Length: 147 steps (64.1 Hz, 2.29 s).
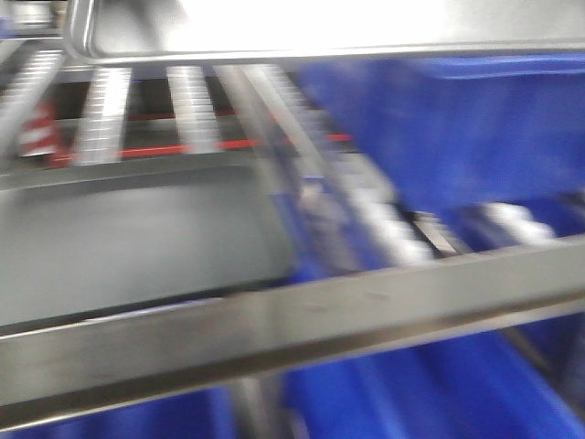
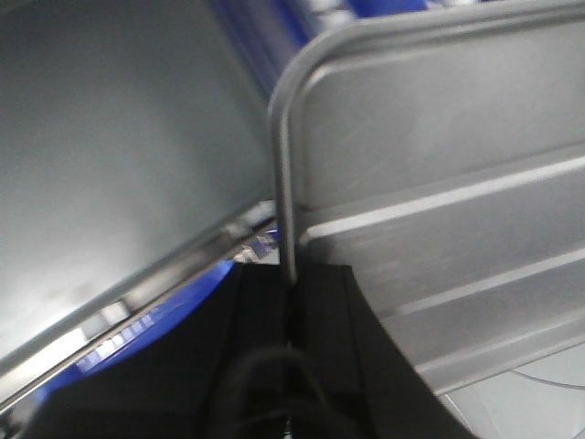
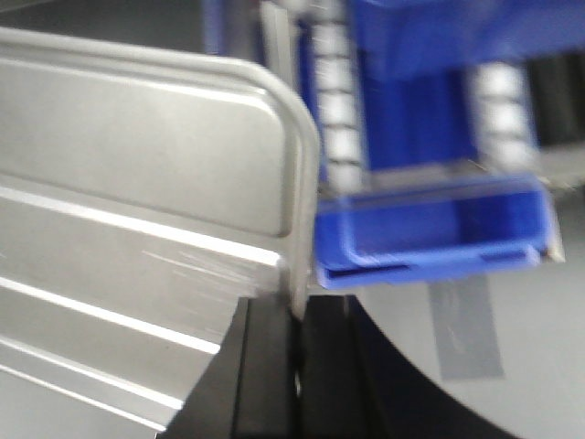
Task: Grab silver tray and place in blue box
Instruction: 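Carry the tray in both grippers while the base turns away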
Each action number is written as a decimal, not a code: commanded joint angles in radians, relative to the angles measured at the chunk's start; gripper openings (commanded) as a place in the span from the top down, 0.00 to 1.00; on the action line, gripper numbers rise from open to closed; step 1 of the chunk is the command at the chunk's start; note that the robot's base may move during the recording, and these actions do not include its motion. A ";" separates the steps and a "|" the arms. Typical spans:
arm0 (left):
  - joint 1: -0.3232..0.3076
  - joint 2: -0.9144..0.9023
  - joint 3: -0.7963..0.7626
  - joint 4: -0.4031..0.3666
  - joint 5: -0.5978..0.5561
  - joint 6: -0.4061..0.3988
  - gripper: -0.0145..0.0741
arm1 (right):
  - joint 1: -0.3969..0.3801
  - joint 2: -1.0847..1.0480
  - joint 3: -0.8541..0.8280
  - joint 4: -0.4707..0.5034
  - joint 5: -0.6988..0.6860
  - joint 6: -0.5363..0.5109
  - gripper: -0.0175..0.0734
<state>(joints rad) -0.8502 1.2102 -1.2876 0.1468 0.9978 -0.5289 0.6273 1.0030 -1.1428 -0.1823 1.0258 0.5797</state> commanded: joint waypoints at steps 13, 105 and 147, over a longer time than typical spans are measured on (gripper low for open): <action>-0.005 -0.019 -0.025 0.050 0.007 0.017 0.95 | -0.005 -0.018 -0.030 -0.071 -0.037 -0.011 0.75; -0.005 -0.019 -0.025 0.050 0.007 0.017 0.95 | -0.005 -0.018 -0.030 -0.071 -0.037 -0.011 0.75; -0.005 -0.019 -0.025 0.048 0.007 0.017 0.95 | -0.005 -0.018 -0.030 -0.071 -0.037 -0.011 0.75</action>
<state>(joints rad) -0.8502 1.2123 -1.2876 0.1468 0.9978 -0.5289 0.6273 1.0030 -1.1428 -0.1823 1.0305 0.5780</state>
